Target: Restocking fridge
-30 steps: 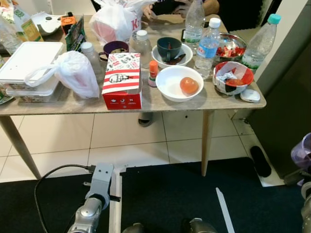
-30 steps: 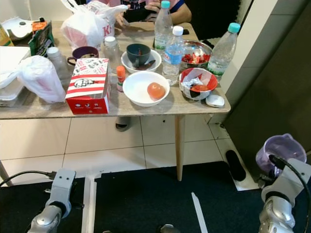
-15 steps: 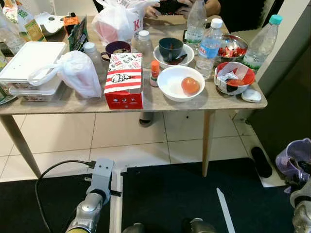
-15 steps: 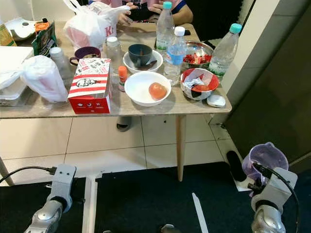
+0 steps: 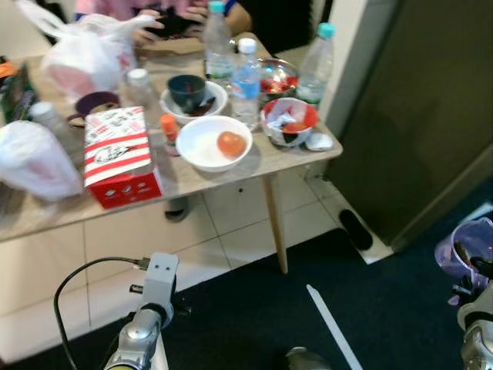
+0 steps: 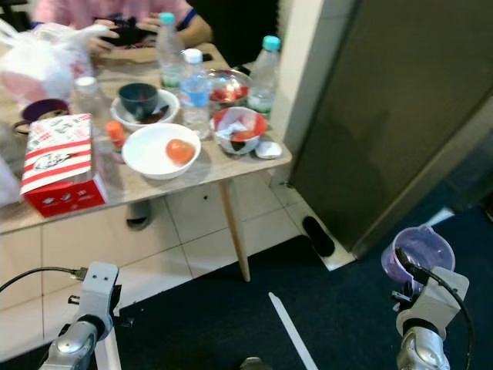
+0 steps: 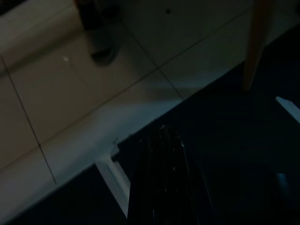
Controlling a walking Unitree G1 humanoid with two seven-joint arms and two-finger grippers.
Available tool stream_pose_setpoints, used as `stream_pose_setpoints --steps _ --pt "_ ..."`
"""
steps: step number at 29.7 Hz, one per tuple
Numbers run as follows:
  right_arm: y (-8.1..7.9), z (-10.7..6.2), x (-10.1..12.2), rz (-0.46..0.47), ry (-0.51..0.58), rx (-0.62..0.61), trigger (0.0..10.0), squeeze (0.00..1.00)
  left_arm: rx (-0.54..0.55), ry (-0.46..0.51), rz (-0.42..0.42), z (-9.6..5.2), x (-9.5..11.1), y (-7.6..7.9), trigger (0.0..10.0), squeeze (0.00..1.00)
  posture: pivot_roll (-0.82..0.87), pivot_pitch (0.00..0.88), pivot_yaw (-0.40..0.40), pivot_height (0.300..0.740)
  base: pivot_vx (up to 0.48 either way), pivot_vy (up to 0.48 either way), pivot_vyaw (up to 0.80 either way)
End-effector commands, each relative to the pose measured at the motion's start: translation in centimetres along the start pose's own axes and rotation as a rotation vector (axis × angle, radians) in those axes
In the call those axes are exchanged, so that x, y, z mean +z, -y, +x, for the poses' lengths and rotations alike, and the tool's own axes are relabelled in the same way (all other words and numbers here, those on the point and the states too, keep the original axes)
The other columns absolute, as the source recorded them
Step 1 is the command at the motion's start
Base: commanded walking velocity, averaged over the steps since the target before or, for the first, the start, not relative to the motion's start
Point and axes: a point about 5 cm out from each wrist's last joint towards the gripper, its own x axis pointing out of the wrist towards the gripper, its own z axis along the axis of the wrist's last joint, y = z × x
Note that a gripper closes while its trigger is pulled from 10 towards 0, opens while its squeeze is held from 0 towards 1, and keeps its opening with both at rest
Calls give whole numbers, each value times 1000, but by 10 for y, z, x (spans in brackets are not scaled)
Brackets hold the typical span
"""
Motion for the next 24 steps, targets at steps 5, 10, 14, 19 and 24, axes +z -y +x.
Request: stream_pose_setpoints --steps 5,10,14,19,24 --pt "10 -1 0 4 10 -29 10000 0 -10 -25 -2 0 -4 3 10000 0 -38 129 -20 740 0 0 -781" --pt "10 -1 0 3 12 -30 10000 0 -11 -25 -4 0 -4 3 10000 0 -39 131 -19 740 0 0 -781" --pt "10 -1 0 4 12 -28 10000 0 -11 -23 -6 1 -3 4 10000 0 -39 131 -19 740 0 0 -781" --pt "9 0 0 4 12 -23 10000 0 -10 -18 -11 2 -2 5 10000 0 -40 132 -20 740 0 0 -781" --pt "9 0 0 4 12 -20 10000 0 -10 -16 -14 2 -1 5 10000 0 -41 131 -21 740 0 0 -781"
